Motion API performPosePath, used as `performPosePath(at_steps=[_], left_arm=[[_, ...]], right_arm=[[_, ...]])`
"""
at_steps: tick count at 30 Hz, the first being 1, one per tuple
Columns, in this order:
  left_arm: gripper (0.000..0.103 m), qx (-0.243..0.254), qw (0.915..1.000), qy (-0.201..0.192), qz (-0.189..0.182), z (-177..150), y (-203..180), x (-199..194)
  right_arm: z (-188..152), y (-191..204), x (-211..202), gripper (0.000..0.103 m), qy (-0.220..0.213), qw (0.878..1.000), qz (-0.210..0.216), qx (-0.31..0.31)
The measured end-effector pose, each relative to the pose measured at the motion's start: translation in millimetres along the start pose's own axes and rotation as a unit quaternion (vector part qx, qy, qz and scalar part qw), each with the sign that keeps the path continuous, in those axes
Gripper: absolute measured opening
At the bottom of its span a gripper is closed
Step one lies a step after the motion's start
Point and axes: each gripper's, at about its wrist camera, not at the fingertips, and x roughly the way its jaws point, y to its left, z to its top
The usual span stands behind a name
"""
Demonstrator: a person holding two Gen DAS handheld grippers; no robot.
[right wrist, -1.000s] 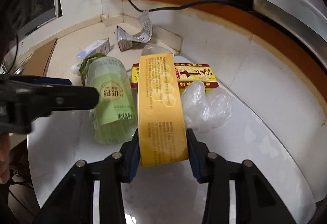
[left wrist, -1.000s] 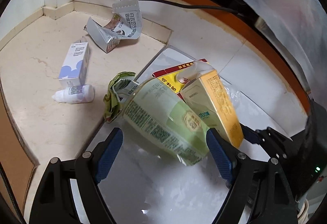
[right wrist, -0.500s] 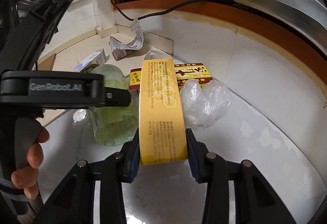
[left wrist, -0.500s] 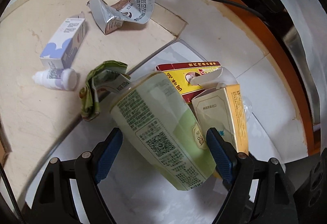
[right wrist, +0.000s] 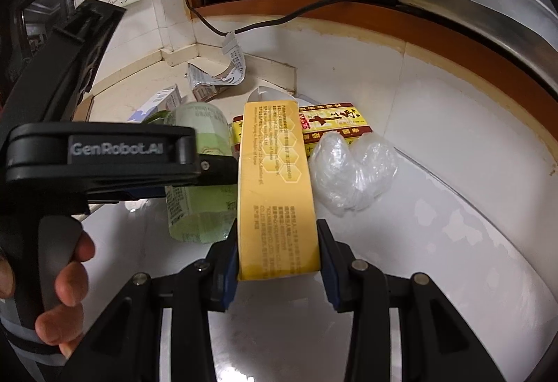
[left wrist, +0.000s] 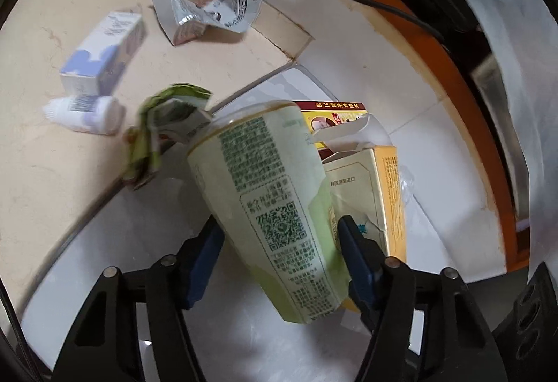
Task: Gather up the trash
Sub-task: 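Grasp the yellow box with the right gripper while the left grasps the green can, then carry the yellow box and green can down over the trash bin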
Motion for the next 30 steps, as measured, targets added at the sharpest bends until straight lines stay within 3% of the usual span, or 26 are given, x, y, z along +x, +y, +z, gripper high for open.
performPosePath(at_steps=[12, 22, 30], left_arm=[[0.059, 0.072, 0.9968, -0.036, 0.000, -62.0, 30.3, -95.1], [0.058, 0.097, 0.9934, -0.056, -0.022, -129.2, 68.9, -154.4], [0.058, 0.124, 0.9901, -0.067, 0.002, -191.3, 108.4, -194.1]], right_arm=[[-40.5, 55.5, -60.4, 0.039, -0.022, 1.000, 0.011, 0.000], [-81.4, 108.8, -103.4, 0.039, -0.037, 0.998, 0.054, 0.015], [-123.3, 158.4, -113.3, 0.039, -0.012, 0.996, 0.084, -0.013]])
